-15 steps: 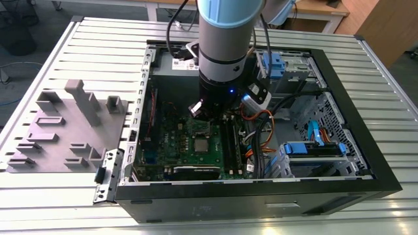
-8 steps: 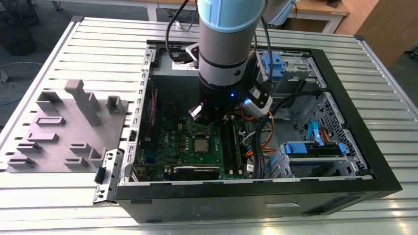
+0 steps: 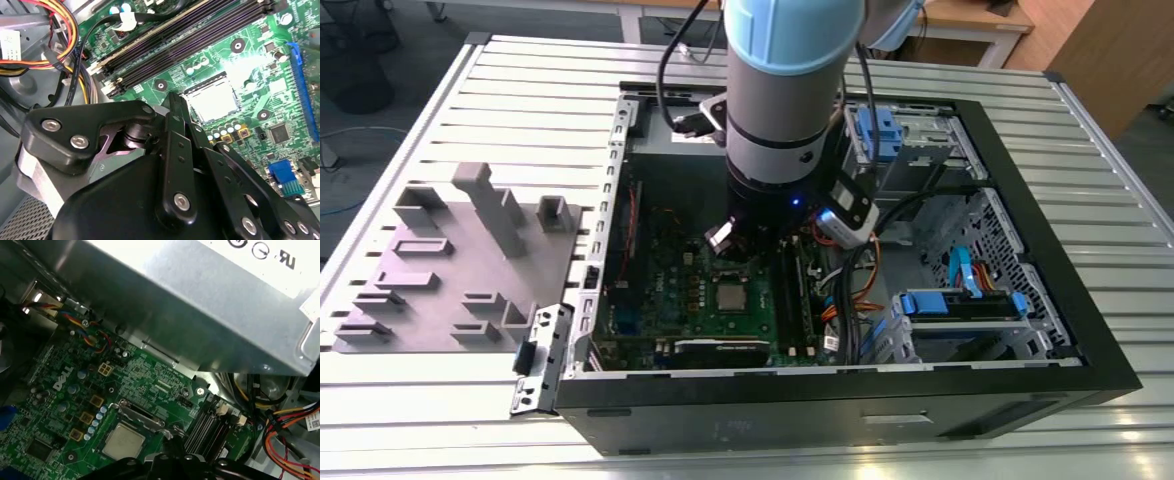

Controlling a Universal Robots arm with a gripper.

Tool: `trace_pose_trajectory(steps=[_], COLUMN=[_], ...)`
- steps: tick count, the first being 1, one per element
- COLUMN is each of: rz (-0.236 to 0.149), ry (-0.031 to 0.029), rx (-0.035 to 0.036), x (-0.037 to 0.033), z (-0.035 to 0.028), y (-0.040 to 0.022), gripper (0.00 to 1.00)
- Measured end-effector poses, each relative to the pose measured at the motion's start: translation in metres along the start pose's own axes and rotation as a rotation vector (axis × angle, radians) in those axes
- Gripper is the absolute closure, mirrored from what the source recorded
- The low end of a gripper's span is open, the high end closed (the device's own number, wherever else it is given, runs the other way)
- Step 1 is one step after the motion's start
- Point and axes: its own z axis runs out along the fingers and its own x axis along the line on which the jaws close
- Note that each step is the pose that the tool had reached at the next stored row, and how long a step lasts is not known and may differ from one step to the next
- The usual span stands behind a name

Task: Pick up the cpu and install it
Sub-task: 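Close the cpu cover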

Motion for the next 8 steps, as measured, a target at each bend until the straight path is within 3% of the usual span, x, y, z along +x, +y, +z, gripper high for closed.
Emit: trace_pose_trajectory(steps=[8], rz=[0.0], ry=[0.0001], rx=[0.0], x=[0.0043], z=[-0.0007], y=[-0.0074], gripper=[0.89])
